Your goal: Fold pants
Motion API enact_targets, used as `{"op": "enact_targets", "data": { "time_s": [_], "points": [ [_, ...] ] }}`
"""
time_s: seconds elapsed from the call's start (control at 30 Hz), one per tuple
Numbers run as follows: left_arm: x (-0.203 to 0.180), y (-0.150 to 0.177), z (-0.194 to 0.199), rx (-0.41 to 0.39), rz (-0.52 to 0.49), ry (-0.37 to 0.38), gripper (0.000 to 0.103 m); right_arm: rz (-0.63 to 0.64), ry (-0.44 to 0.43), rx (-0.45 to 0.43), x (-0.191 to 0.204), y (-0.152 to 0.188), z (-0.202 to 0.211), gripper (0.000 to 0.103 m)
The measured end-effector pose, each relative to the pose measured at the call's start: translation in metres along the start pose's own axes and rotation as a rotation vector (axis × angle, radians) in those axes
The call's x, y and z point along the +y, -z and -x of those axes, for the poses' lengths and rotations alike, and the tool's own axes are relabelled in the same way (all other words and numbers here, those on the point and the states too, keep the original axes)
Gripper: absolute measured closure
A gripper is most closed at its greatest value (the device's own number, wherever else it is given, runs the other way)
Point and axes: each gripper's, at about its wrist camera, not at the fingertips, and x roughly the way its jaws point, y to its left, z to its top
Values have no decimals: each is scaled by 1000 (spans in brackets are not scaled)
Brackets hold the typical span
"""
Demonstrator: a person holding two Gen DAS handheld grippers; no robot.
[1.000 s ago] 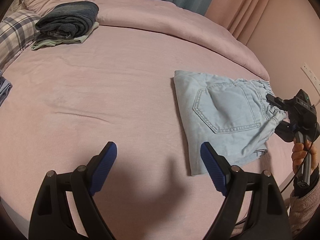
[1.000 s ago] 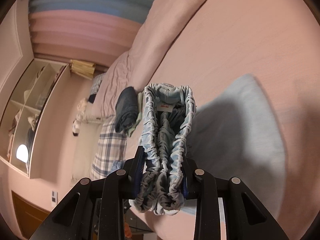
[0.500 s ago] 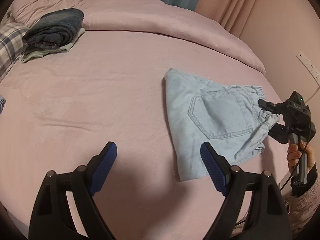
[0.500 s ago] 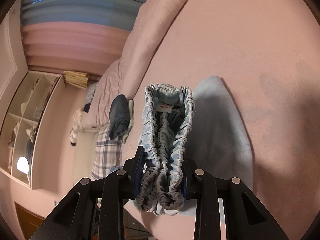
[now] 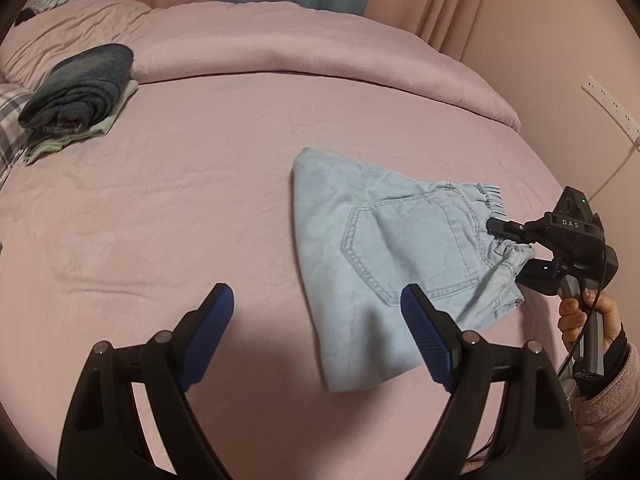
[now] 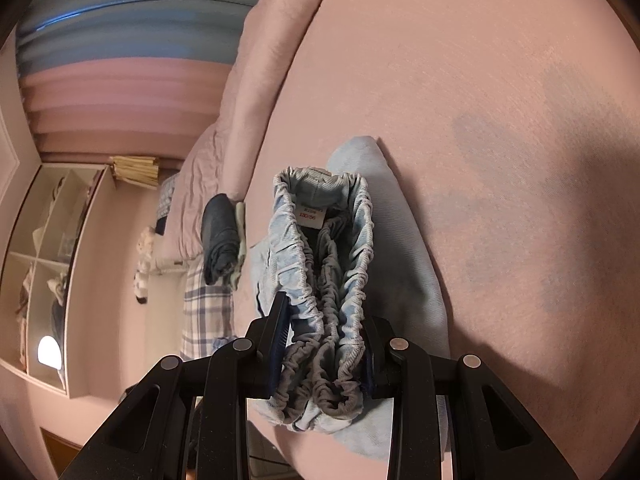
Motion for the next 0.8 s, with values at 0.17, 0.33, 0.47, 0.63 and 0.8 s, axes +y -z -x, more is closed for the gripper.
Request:
{"op": "enact_targets", "data": {
  "time_s": [0.17, 0.33, 0.47, 0.63, 0.8],
  "points": [
    [-10, -5, -4, 1, -22, 5, 18, 9, 21, 6, -2, -2, 0, 70],
    [-18, -11, -9, 0, -45, 5, 18, 81, 115, 2, 6, -2, 3, 70],
    [-25, -16, -13, -1, -63, 5, 18, 149, 187, -2, 16, -1, 2, 70],
    [-31, -20, -17, -1, -83, 3, 18, 238, 289, -13, 27, -1, 0, 64],
    [-35, -24, -23, -1, -94, 1, 18, 343, 396, -23, 40, 2, -1, 58]
  ]
}}
